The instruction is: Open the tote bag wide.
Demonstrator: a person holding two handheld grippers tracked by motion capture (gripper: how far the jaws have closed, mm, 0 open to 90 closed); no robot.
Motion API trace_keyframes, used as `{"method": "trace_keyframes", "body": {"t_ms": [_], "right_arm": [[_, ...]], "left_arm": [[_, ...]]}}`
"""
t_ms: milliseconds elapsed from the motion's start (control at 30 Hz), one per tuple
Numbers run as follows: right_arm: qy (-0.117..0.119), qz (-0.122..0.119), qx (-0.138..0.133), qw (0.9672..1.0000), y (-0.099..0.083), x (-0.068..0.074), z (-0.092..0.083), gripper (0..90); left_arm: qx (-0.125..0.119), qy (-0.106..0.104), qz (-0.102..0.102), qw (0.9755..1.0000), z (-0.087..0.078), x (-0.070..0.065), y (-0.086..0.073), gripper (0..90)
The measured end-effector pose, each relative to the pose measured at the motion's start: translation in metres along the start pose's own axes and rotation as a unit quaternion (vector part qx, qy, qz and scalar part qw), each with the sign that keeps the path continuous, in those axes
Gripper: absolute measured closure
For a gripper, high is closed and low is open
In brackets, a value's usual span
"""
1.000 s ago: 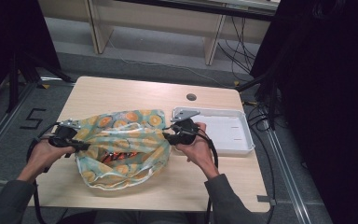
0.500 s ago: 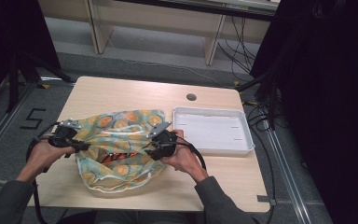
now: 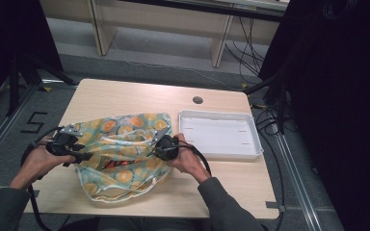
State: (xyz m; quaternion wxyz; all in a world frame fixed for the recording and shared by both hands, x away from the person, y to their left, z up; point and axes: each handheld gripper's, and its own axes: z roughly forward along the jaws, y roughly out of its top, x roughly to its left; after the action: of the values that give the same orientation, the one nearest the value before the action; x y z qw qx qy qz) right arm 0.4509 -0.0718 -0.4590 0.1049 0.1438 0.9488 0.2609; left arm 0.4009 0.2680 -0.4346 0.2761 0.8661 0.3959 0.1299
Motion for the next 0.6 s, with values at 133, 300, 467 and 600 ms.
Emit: {"method": "trace_keyframes", "body": {"t_ms": [133,300,467,600], "right_arm": [[0.005,0.017,-0.021,0.9996,-0.001,-0.005,-0.01,90.0],[0.009,0.037,-0.03,0.9988,0.0,-0.004,-0.018,90.0],[0.02,0.046,-0.052,0.9974,0.001,-0.004,-0.026,90.0],[0.039,0.047,-0.063,0.9961,-0.001,-0.004,-0.037,90.0]], "left_arm": [[-0.013,0.036,0.04,0.9985,-0.033,-0.03,0.01,33.0],[-0.028,0.044,0.113,0.9922,-0.045,-0.061,0.024,35.3],[0.006,0.063,0.123,0.9904,-0.008,-0.066,0.023,31.5],[0.004,0.083,0.127,0.9884,0.02,-0.057,0.01,31.6]]}}
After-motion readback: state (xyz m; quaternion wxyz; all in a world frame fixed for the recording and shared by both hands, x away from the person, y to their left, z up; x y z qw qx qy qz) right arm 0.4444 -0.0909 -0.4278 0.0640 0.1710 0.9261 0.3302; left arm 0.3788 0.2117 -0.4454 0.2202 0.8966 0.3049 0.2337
